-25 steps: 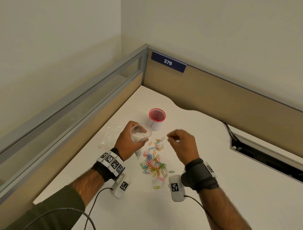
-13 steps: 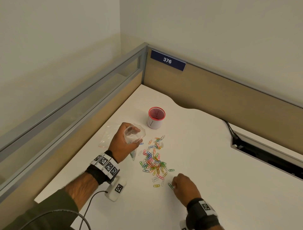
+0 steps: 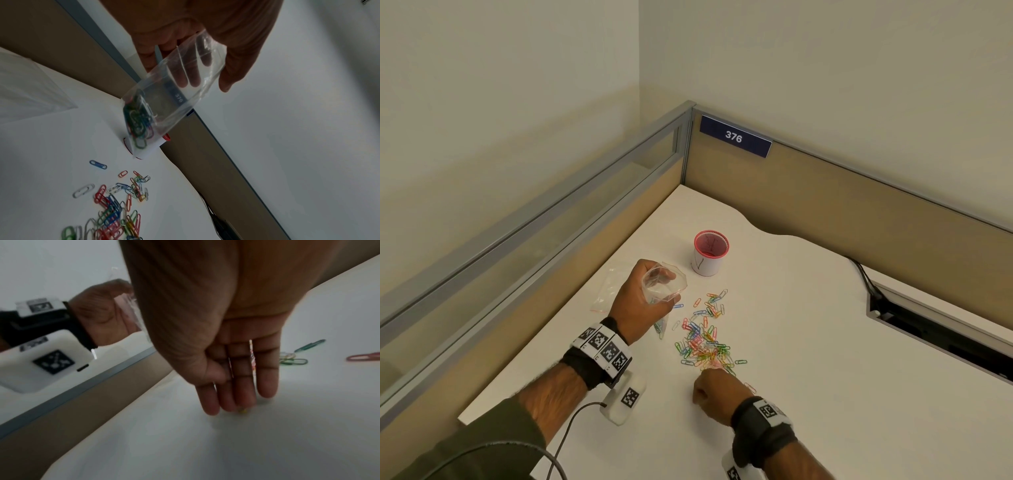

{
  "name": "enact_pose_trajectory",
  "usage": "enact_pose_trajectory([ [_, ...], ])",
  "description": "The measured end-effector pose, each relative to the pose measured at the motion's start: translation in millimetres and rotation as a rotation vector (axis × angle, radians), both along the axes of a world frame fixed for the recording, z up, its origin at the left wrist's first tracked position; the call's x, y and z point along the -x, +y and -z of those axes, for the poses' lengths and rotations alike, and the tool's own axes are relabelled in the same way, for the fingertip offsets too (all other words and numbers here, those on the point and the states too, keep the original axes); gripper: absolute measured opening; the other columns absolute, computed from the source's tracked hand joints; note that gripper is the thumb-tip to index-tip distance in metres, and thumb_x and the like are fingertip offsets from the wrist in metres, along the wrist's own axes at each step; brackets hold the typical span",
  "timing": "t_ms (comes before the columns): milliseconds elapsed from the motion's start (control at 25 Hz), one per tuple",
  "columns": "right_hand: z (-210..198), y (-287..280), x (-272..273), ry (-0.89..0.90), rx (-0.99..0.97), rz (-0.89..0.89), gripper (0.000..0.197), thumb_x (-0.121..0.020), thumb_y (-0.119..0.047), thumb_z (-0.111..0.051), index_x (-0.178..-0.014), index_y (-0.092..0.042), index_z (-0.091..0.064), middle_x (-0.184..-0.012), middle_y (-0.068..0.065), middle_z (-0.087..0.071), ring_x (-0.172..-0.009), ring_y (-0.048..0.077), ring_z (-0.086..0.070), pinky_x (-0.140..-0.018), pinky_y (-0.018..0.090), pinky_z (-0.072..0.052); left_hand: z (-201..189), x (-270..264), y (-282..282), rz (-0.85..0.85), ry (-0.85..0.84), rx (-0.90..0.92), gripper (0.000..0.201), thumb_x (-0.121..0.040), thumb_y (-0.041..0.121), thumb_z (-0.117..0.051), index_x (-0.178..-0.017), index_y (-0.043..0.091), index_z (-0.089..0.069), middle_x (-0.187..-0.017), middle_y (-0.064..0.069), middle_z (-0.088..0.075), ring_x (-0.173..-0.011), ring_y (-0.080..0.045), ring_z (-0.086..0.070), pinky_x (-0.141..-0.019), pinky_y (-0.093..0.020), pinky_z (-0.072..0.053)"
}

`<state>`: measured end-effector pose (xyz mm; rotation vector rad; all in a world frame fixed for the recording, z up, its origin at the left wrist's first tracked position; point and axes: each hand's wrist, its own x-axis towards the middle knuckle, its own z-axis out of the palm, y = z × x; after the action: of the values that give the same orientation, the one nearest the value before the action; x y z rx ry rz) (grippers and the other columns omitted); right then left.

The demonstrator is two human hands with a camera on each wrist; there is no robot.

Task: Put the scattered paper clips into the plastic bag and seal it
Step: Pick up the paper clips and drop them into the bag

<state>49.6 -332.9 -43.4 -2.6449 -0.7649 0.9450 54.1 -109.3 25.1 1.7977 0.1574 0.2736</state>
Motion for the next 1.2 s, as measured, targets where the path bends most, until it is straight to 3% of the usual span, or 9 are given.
enact_pose_trajectory([
  [120,2.5,-8.7,-9.5,-0.103,-0.086,0.099,0.027,-0.092,-0.013,-0.046,-0.109,-0.017,-0.066,-0.114,0.003,-0.062,-0.106,0.022,-0.056,-0.093,0.028,-0.044,0.5,1.3,-0.7,0.005,-0.001,0.008,0.044,-0.081,0.012,-0.082,-0.114,0.015,-0.053,-0.118,-0.005,-0.065,-0.116,-0.022,-0.063,-0.105,-0.040,-0.051],
  [320,-1.8,-53.3,-34.4,-0.246,-0.108,0.471,0.017,-0.089,-0.022,-0.058,-0.104,-0.019,-0.064,-0.107,0.002,-0.061,-0.098,0.021,-0.059,-0.081,0.026,-0.045,0.9,1.4,-1.5,0.004,-0.007,0.015,0.043,-0.081,0.012,-0.083,-0.113,0.017,-0.054,-0.117,-0.003,-0.066,-0.115,-0.020,-0.063,-0.105,-0.039,-0.051],
  [400,1.9,-68.4,-28.2,-0.163,-0.011,0.588,0.034,-0.081,-0.033,-0.070,-0.109,-0.017,-0.058,-0.110,0.003,-0.055,-0.101,0.023,-0.058,-0.080,0.027,-0.045,1.1,0.4,-1.8,0.001,-0.002,0.022,0.043,-0.081,0.013,-0.082,-0.113,0.018,-0.053,-0.117,-0.002,-0.065,-0.116,-0.019,-0.063,-0.105,-0.039,-0.051],
  [520,13.7,-62.9,-16.6,-0.118,0.122,0.629,0.038,-0.082,-0.029,-0.069,-0.112,-0.011,-0.056,-0.115,0.009,-0.054,-0.104,0.028,-0.058,-0.084,0.031,-0.046,0.8,-0.5,-2.4,-0.002,-0.014,0.020,0.043,-0.081,0.012,-0.083,-0.112,0.019,-0.053,-0.117,-0.001,-0.065,-0.116,-0.018,-0.063,-0.104,-0.035,-0.051],
  [640,17.7,-34.7,-25.9,-0.175,0.056,0.670,0.021,-0.088,-0.018,-0.056,-0.106,-0.006,-0.060,-0.112,0.014,-0.060,-0.100,0.029,-0.060,-0.084,0.032,-0.049,2.0,-1.0,-3.3,0.009,-0.013,0.016,0.043,-0.081,0.012,-0.082,-0.111,0.019,-0.053,-0.117,-0.003,-0.065,-0.115,-0.018,-0.063,-0.104,-0.035,-0.051],
  [800,7.0,-6.4,-51.8,-0.164,-0.104,0.701,0.018,-0.089,-0.012,-0.057,-0.104,-0.007,-0.066,-0.111,0.012,-0.066,-0.099,0.026,-0.061,-0.086,0.031,-0.049,3.4,-0.5,-4.5,0.029,-0.006,0.033,0.043,-0.080,0.014,-0.083,-0.111,0.022,-0.053,-0.118,-0.003,-0.065,-0.116,-0.019,-0.063,-0.105,-0.038,-0.051],
  [920,-0.4,-6.6,-60.3,-0.194,-0.132,0.583,0.032,-0.087,-0.026,-0.065,-0.117,-0.015,-0.061,-0.121,0.005,-0.061,-0.107,0.022,-0.058,-0.093,0.032,-0.048,4.0,-0.2,-2.5,0.023,-0.006,0.045,0.044,-0.078,0.020,-0.082,-0.110,0.025,-0.053,-0.119,-0.001,-0.065,-0.116,-0.017,-0.062,-0.104,-0.037,-0.051],
  [1080,2.5,-2.8,-52.5,-0.129,0.013,0.117,0.073,-0.074,-0.039,-0.076,-0.137,-0.026,-0.043,-0.138,0.002,-0.044,-0.128,0.025,-0.040,-0.105,0.040,-0.043,5.8,-0.2,-0.9,0.012,-0.001,0.041,0.044,-0.080,0.013,-0.083,-0.113,0.020,-0.053,-0.119,-0.002,-0.065,-0.117,-0.019,-0.062,-0.104,-0.036,-0.051],
  [1200,11.8,5.6,-49.6,-0.276,0.038,0.025,0.048,-0.085,-0.033,-0.067,-0.129,-0.022,-0.052,-0.129,0.004,-0.050,-0.120,0.025,-0.046,-0.096,0.038,-0.049,6.8,0.5,-2.5,0.019,0.004,0.046,0.044,-0.080,0.014,-0.083,-0.112,0.022,-0.053,-0.120,-0.002,-0.065,-0.117,-0.020,-0.062,-0.105,-0.037,-0.051],
])
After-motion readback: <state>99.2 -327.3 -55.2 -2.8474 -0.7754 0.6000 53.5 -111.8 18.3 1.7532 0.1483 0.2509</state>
